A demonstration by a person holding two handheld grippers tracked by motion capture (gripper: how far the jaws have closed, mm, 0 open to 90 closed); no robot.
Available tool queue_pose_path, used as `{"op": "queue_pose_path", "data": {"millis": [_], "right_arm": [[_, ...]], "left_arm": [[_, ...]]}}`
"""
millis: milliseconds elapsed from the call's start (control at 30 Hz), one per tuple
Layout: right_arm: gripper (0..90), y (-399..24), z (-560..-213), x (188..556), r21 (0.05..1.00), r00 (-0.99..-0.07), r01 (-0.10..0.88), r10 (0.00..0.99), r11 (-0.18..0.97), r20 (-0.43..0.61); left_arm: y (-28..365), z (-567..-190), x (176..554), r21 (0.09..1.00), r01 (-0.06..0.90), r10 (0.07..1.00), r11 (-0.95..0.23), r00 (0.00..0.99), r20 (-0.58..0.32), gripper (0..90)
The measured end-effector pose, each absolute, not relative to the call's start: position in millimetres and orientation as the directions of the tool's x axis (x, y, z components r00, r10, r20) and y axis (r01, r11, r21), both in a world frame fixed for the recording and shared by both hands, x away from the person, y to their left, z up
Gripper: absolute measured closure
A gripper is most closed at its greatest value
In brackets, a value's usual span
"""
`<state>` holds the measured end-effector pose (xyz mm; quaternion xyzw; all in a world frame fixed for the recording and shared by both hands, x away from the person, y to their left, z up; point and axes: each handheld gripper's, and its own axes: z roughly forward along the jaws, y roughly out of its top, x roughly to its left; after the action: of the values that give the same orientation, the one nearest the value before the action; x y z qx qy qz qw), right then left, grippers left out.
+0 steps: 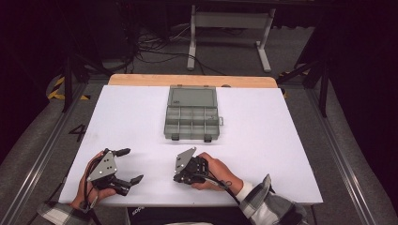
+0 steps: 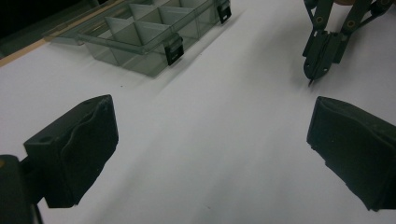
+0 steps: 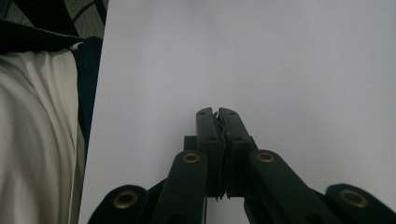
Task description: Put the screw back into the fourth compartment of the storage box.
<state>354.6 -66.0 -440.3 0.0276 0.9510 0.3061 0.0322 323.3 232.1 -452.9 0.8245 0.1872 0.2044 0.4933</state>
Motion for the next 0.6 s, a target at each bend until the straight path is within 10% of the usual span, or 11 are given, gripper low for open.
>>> {"op": "queue_pose_path", "data": {"millis": [600], "right_arm": [[88.7, -83, -424, 363, 0.631, -0.989, 0.062, 0.133, 0.773, -0.066]], "left_arm": [[232, -453, 323, 0.891, 0.106, 0.513, -0.441, 0.844, 0.154, 2.6]]}}
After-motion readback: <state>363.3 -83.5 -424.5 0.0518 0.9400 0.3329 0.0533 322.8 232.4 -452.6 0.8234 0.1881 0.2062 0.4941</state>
